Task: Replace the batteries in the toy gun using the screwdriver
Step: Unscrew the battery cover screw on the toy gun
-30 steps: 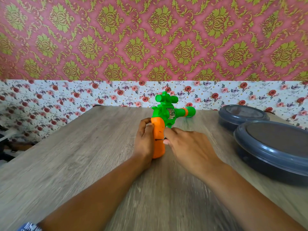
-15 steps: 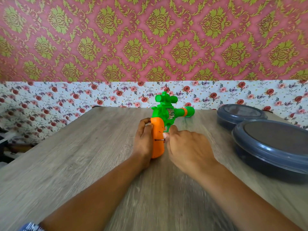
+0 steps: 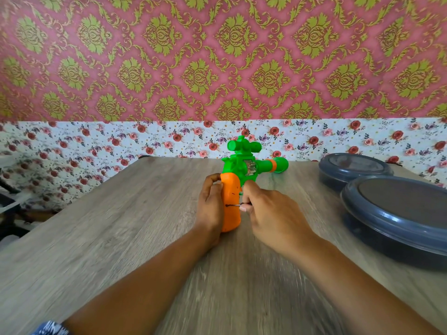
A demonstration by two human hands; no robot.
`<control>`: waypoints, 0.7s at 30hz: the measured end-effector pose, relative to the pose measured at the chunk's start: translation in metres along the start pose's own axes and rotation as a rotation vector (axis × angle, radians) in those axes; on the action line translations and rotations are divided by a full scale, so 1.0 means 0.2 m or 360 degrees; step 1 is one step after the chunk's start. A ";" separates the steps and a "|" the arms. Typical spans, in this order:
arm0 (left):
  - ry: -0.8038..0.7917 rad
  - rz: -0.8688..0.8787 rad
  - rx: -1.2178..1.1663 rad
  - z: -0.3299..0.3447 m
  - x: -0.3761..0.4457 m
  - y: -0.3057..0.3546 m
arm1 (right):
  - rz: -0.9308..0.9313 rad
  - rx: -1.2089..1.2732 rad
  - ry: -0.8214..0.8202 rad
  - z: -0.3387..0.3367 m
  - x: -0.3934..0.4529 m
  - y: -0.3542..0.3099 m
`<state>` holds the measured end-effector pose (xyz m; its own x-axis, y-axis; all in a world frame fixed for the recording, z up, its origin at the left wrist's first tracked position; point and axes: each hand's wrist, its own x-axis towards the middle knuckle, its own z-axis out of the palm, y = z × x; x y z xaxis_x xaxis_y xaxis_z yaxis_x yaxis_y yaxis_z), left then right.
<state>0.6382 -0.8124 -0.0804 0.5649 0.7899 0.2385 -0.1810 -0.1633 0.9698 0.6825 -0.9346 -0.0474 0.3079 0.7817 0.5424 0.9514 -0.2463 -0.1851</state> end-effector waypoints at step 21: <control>-0.0035 -0.0070 -0.0102 -0.01 0.01 -0.01 | 0.0191 0.0288 -0.0035 0.06 0.02 0.00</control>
<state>0.6381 -0.8104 -0.0817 0.5908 0.7822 0.1976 -0.2064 -0.0901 0.9743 0.6833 -0.9246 -0.0550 0.4166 0.7656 0.4902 0.8898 -0.2327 -0.3926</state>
